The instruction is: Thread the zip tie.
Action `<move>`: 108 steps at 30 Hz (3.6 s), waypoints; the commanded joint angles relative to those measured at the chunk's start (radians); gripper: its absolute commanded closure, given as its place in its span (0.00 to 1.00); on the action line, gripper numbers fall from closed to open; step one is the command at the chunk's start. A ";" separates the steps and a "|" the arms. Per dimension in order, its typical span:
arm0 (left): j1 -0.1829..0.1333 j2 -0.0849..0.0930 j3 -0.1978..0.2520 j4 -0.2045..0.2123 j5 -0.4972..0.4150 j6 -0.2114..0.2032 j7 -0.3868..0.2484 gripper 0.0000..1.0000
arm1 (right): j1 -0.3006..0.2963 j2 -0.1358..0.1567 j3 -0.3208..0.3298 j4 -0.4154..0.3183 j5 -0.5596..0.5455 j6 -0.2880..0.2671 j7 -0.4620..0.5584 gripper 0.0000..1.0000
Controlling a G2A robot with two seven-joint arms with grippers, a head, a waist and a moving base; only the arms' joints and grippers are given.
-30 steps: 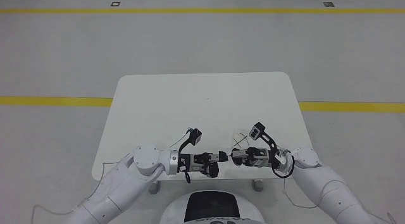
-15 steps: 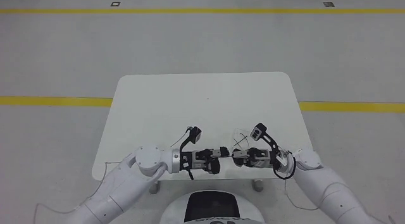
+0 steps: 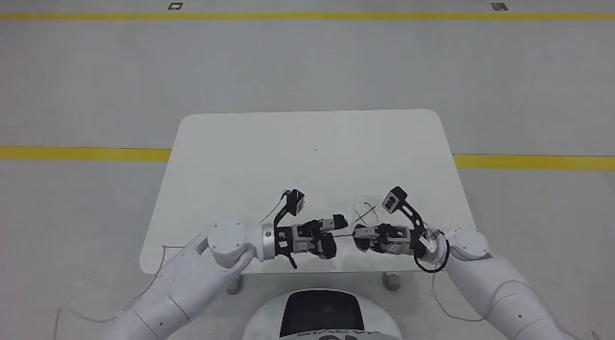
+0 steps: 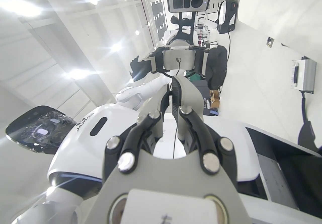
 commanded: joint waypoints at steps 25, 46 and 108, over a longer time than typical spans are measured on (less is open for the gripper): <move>-0.010 -0.001 0.010 0.024 -0.029 -0.006 0.025 0.96 | -0.014 -0.001 0.013 -0.042 -0.077 0.044 -0.047 1.00; -0.013 0.003 0.015 0.030 -0.048 -0.010 -0.009 0.79 | -0.011 -0.007 0.013 -0.041 -0.088 0.054 -0.057 1.00; -0.026 0.023 0.022 0.042 0.077 -0.191 -0.071 1.00 | -0.005 -0.017 0.046 0.001 -0.072 0.077 -0.055 0.00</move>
